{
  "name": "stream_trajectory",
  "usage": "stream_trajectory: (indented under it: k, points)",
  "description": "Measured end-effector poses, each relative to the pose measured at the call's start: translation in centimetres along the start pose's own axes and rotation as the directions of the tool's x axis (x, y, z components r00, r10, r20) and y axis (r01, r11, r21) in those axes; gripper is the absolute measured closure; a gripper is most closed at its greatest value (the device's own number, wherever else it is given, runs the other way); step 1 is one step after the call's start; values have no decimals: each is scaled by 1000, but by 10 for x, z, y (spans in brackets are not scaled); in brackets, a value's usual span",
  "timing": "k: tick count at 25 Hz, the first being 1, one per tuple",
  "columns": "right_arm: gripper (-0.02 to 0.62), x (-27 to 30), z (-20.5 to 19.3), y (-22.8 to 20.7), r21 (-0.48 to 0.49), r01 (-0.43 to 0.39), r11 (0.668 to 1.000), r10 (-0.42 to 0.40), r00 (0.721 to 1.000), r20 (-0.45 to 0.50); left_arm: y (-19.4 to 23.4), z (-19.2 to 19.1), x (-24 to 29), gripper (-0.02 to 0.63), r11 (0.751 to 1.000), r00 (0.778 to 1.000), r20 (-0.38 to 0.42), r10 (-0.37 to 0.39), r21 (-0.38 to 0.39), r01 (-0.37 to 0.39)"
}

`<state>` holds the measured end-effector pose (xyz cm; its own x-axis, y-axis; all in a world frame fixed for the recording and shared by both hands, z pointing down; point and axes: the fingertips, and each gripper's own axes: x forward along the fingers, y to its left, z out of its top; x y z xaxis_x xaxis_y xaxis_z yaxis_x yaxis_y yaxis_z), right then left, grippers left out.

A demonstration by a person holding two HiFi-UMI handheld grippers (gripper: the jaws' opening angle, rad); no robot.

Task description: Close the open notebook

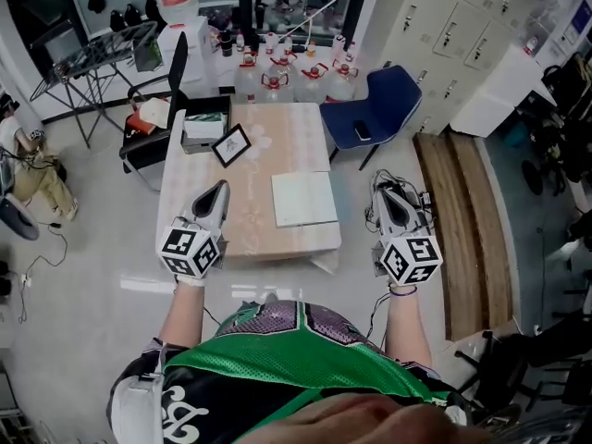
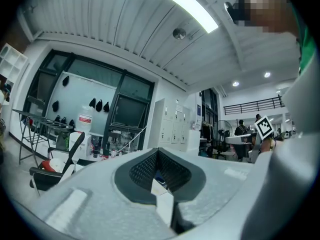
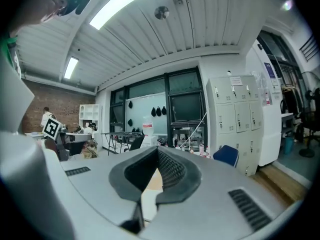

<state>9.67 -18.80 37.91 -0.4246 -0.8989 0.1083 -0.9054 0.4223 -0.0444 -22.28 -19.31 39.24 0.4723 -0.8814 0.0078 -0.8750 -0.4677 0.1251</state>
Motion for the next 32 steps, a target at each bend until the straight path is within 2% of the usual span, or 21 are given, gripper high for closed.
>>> stream_trajectory:
  k: [8, 15, 20, 28, 32]
  points:
    - [592, 47, -7, 0, 25, 41, 999, -41, 999, -19, 54, -8, 34, 589, 1000, 999, -29, -16, 3, 17]
    - [592, 68, -21, -14, 25, 54, 998, -52, 997, -62, 56, -18, 56, 589, 999, 998, -45, -49, -24, 48]
    - [592, 81, -21, -27, 27, 49, 998, -47, 997, -55, 54, -18, 70, 589, 997, 998, -39, -56, -47, 55]
    - [579, 107, -9, -52, 29, -12, 1000, 12, 1000, 5, 41, -14, 88, 589, 999, 1000, -16, -13, -32, 13]
    - [508, 113, -8, -61, 40, -68, 997, 68, 998, 10, 28, -14, 98, 589, 1000, 1000, -11, 0, -24, 0]
